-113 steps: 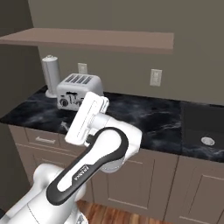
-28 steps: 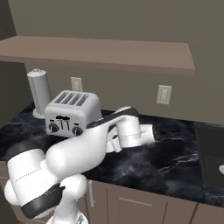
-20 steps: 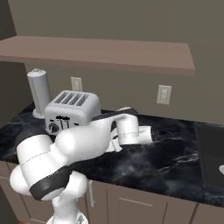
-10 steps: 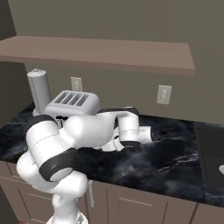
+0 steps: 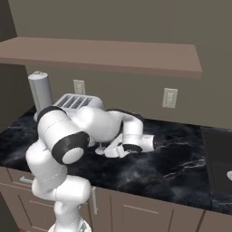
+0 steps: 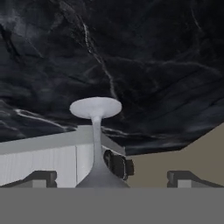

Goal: Retrieve the wine glasses from the counter and place one next to each plate.

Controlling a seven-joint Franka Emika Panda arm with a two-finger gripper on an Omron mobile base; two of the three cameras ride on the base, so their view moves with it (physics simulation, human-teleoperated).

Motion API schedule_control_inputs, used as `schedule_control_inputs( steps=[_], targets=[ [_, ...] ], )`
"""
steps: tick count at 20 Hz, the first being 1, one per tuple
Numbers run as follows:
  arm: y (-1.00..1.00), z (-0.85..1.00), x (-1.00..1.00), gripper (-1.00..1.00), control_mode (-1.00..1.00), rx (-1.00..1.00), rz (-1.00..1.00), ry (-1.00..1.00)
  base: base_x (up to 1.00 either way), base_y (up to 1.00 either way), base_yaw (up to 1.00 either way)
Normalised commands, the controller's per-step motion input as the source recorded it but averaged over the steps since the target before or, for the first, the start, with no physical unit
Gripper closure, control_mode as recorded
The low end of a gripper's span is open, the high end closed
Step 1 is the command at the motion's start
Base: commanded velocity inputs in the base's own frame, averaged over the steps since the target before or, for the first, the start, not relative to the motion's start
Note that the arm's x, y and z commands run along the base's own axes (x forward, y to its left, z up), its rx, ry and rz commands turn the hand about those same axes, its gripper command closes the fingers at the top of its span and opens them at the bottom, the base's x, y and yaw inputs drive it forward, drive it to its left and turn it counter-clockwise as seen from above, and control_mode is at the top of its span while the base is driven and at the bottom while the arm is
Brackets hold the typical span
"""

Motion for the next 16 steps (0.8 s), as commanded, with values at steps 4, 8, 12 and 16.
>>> schedule_control_inputs(
  steps=[4, 8, 12, 16],
  targets=[
    [0.00, -0.30, 0.29, -1.00, -1.00, 0.17, 0.00, 0.00, 0.00, 0.00, 0.00],
    [0.00, -0.30, 0.26, -1.00, -1.00, 0.19, 0.01, 0.00, 0.00, 0.00, 0.00],
    [0.00, -0.24, 0.19, -1.00, -1.00, 0.21, 0.10, 0.00, 0.00, 0.00, 0.00],
    [0.00, -0.05, 0.16, -1.00, -1.00, 0.08, 0.06, -0.02, 0.00, 0.00, 0.00]
  ],
)
